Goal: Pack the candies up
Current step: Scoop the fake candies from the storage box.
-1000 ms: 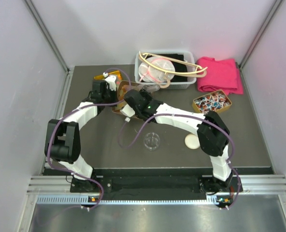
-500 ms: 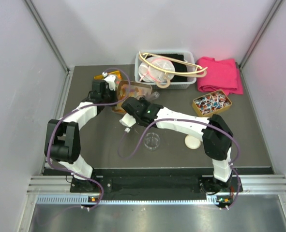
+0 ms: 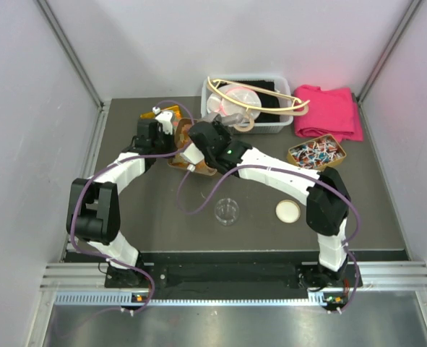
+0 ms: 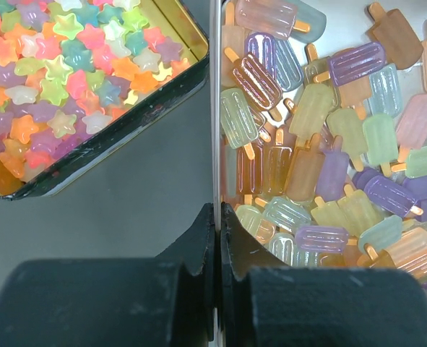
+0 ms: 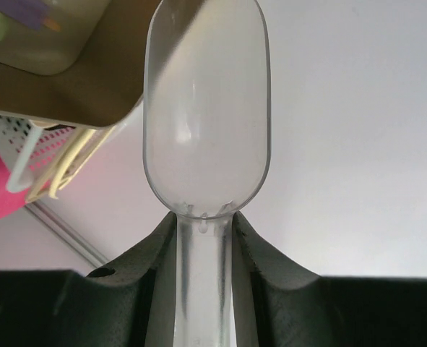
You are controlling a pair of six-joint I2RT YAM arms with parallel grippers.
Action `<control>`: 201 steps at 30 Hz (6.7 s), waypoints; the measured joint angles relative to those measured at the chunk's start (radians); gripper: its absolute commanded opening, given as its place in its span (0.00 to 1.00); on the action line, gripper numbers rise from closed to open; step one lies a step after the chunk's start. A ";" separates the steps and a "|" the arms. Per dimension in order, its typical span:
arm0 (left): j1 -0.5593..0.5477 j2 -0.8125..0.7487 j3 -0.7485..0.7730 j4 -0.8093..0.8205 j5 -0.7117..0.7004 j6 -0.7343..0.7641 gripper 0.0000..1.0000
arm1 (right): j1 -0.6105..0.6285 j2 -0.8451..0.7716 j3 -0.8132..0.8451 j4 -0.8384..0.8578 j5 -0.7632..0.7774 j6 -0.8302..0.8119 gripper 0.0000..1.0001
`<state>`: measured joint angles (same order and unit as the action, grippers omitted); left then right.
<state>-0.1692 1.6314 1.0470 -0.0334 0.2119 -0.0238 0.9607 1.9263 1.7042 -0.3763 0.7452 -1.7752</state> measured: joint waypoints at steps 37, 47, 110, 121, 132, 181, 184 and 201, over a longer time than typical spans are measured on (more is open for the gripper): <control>-0.004 0.000 -0.019 -0.050 -0.021 0.018 0.00 | 0.019 0.097 0.019 -0.255 -0.013 0.111 0.00; -0.005 0.000 -0.021 -0.040 0.003 0.019 0.00 | 0.028 0.125 0.154 -0.462 -0.132 0.285 0.00; -0.008 -0.019 -0.098 -0.004 0.037 0.014 0.00 | -0.045 0.363 0.437 -0.727 -0.100 0.428 0.00; -0.013 -0.037 -0.103 0.004 0.046 0.016 0.00 | -0.054 0.369 0.488 -0.834 -0.163 0.497 0.00; -0.013 -0.035 -0.108 0.006 0.041 0.014 0.00 | -0.060 0.340 0.499 -0.835 -0.249 0.515 0.00; -0.007 -0.016 -0.094 0.095 0.040 -0.056 0.00 | -0.032 0.180 0.275 -0.472 -0.021 0.222 0.00; -0.008 -0.016 -0.094 0.086 0.033 -0.053 0.00 | -0.032 0.180 0.194 -0.404 0.016 0.167 0.00; -0.008 -0.016 -0.094 0.085 0.031 -0.052 0.00 | 0.001 0.216 0.285 -0.518 0.035 0.194 0.00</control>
<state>-0.1768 1.6154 0.9527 0.0517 0.2432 -0.0761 0.9615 2.1418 1.9888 -0.8948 0.7799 -1.5814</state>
